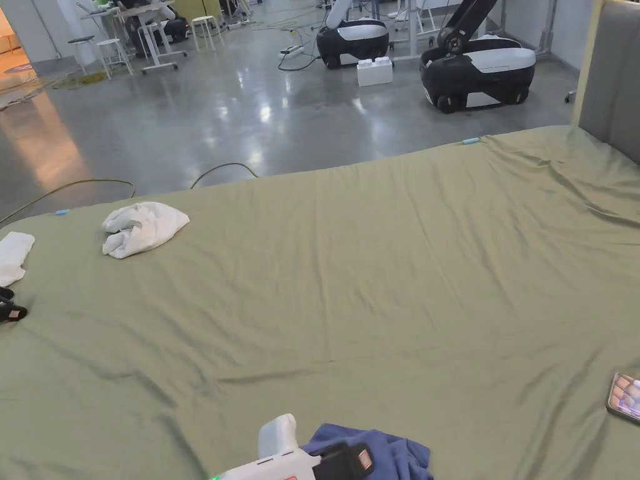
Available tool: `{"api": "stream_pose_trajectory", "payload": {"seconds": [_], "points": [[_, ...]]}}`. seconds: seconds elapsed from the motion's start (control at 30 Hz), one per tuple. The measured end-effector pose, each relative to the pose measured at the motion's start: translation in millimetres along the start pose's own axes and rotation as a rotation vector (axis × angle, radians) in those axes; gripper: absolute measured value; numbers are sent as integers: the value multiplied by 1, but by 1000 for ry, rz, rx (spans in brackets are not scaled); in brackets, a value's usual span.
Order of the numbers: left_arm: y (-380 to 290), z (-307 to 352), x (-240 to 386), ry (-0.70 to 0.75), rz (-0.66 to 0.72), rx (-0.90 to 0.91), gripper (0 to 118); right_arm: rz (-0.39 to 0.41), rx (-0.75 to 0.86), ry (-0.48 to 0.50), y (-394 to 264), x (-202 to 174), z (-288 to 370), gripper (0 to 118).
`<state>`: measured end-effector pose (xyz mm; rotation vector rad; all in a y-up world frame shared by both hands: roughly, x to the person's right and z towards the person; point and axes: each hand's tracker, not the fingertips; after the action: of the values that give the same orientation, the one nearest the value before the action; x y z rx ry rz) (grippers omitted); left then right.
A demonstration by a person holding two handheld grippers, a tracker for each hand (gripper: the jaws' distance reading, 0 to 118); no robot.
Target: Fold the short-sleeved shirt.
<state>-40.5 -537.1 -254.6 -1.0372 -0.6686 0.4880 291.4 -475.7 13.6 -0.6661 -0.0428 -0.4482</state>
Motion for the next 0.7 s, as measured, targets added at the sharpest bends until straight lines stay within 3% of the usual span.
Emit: {"api": "stream_pose_trajectory", "payload": {"seconds": [0.17, 0.27, 0.3, 0.33, 0.43, 0.47, 0.5, 0.63, 0.7], "points": [[-17, -54, -2, 109, -32, -98, 0, 11, -7, -5, 1, -2, -1, 0], [-7, -44, 9, 109, -38, -87, 1, 86, -62, 1, 4, -15, -11, 0], [-5, -40, 10, 102, -58, -88, 11, 125, -87, 21, 5, -21, -18, 0], [-2, -32, 11, 92, -75, -93, 42, 166, -116, 47, 8, -29, -28, 0], [4, 14, 17, 6, -110, 1, 68, 275, -183, 134, 22, -63, -69, 0], [5, 29, 17, 11, -116, 29, 87, 306, -199, 154, 28, -74, -85, 0], [7, 48, 14, 29, -119, 61, 97, 339, -220, 179, 35, -87, -103, 0], [5, 102, -15, 78, -76, 131, 98, 377, -321, 249, 59, -129, -178, 0], [2, 112, -35, 82, -50, 122, 98, 415, -417, 174, 59, -139, -215, 0]]}}
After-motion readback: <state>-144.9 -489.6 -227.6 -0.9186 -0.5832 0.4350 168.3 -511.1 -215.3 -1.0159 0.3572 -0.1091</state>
